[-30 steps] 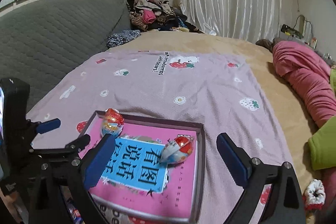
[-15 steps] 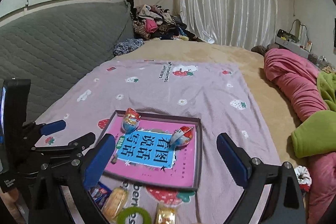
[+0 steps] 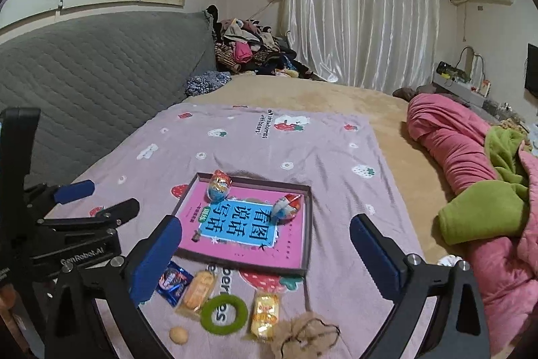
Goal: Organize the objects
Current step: 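Pull both grippers back from the tray toward the remaining items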
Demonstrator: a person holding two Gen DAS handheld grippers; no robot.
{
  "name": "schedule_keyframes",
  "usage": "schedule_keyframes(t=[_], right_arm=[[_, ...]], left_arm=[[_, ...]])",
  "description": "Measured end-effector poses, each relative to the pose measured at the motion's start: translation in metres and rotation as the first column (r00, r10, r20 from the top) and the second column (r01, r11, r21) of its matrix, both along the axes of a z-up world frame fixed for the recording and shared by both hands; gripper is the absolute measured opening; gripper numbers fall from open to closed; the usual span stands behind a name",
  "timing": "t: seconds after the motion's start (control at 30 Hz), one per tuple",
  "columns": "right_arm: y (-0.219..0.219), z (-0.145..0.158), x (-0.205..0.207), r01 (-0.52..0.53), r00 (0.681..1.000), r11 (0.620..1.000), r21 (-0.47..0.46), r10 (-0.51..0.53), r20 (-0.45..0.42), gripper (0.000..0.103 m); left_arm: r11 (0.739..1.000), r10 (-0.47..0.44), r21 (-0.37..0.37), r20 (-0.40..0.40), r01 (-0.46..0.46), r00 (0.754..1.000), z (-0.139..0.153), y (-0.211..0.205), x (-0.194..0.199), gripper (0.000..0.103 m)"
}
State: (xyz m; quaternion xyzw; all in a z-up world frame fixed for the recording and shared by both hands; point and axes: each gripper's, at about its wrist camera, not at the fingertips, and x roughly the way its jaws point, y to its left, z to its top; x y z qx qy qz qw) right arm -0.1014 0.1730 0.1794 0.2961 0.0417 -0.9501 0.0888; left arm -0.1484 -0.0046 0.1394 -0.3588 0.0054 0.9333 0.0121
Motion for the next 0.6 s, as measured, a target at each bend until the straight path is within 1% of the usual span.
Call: schedule_keyframes(t=[0.3,0.47,0.6], right_arm=[[0.004,0.004,0.046,-0.001,1.000,1.000,0.021,0.001,0.001,0.101],[0.010,0.001,0.065,0.003,1.000,1.000,0.025,-0.003,0.008,0.101],[0.016,-0.008,0.076,0.008,1.000,0.999,0.034,-0.009,0.024,0.101]], left_arm=[[1.000,-0.002,0.002,0.006,0.002,1.000,0.001,-0.007,0.043,0.080],[1.000,-0.011,-0.014,0.007,0.011,1.000,-0.006,0.002,0.062,0.080],[1.000,-0.019,-0.002,0.019,0.019,1.000,-0.013,0.007,0.076,0.080]])
